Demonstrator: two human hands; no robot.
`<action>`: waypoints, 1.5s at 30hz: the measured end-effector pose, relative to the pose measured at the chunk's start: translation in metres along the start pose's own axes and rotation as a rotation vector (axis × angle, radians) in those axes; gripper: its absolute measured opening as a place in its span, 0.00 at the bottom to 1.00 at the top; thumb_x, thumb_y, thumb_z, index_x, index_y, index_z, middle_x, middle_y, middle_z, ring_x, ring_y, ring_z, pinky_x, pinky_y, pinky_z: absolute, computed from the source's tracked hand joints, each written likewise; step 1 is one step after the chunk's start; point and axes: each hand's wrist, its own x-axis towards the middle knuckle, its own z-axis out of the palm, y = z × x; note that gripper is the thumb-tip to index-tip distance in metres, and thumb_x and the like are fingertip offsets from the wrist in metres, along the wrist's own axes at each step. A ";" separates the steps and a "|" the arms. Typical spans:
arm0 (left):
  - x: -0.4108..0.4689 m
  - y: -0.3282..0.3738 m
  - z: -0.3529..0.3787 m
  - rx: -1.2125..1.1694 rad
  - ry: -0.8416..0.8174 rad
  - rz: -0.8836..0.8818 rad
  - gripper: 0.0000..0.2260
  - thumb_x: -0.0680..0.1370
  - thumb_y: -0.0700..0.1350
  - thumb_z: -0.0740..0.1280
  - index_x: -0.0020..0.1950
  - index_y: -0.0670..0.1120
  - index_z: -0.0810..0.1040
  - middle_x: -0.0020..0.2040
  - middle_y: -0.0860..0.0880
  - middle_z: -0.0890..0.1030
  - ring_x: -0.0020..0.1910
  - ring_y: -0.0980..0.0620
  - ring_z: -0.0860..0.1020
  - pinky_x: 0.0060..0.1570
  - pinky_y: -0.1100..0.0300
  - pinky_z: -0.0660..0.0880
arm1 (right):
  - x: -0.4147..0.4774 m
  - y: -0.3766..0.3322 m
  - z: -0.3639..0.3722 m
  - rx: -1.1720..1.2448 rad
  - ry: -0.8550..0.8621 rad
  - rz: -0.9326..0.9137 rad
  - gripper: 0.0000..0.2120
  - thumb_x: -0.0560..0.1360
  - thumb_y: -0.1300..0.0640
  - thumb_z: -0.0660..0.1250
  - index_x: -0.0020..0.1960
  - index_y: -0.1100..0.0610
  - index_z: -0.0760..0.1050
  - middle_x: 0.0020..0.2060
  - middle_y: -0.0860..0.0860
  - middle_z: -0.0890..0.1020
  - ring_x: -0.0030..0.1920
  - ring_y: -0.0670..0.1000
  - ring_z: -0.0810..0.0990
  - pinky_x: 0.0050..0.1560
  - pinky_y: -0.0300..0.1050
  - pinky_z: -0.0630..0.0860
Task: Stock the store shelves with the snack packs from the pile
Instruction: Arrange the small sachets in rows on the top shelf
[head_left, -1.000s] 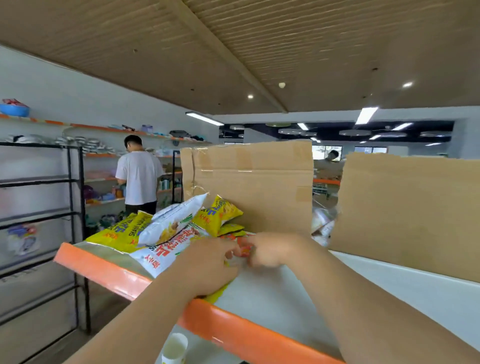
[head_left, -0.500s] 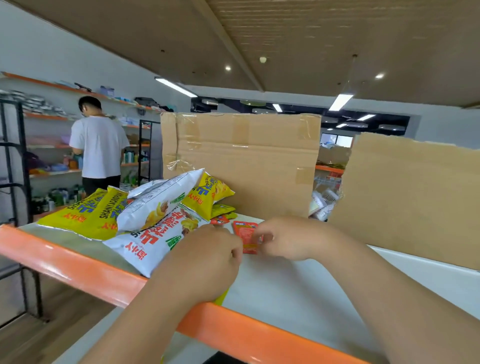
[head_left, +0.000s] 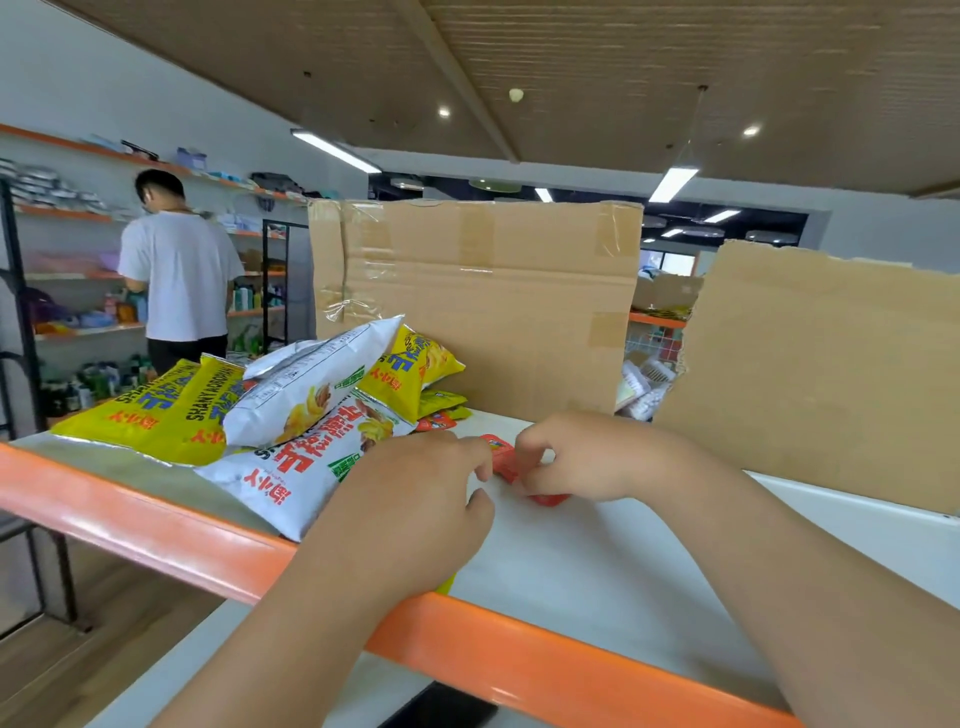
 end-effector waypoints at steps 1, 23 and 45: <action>0.000 0.000 0.000 -0.039 -0.020 0.032 0.09 0.78 0.52 0.64 0.58 0.57 0.77 0.53 0.57 0.79 0.48 0.56 0.74 0.52 0.59 0.72 | -0.001 0.003 0.000 -0.005 0.008 0.006 0.08 0.76 0.45 0.69 0.45 0.48 0.79 0.42 0.48 0.81 0.40 0.49 0.76 0.38 0.44 0.69; -0.004 -0.005 -0.014 -0.531 -0.352 0.204 0.12 0.80 0.44 0.66 0.57 0.61 0.80 0.49 0.64 0.81 0.50 0.60 0.81 0.54 0.56 0.77 | 0.003 0.006 0.007 0.035 -0.004 -0.008 0.13 0.71 0.44 0.72 0.54 0.39 0.74 0.52 0.44 0.79 0.49 0.49 0.79 0.51 0.48 0.77; 0.003 0.000 -0.004 -0.194 -0.040 -0.008 0.10 0.71 0.49 0.67 0.50 0.59 0.81 0.40 0.61 0.81 0.41 0.61 0.76 0.42 0.62 0.73 | 0.001 0.036 -0.008 -0.039 0.097 0.303 0.16 0.76 0.49 0.67 0.62 0.51 0.75 0.53 0.51 0.80 0.47 0.50 0.78 0.39 0.42 0.71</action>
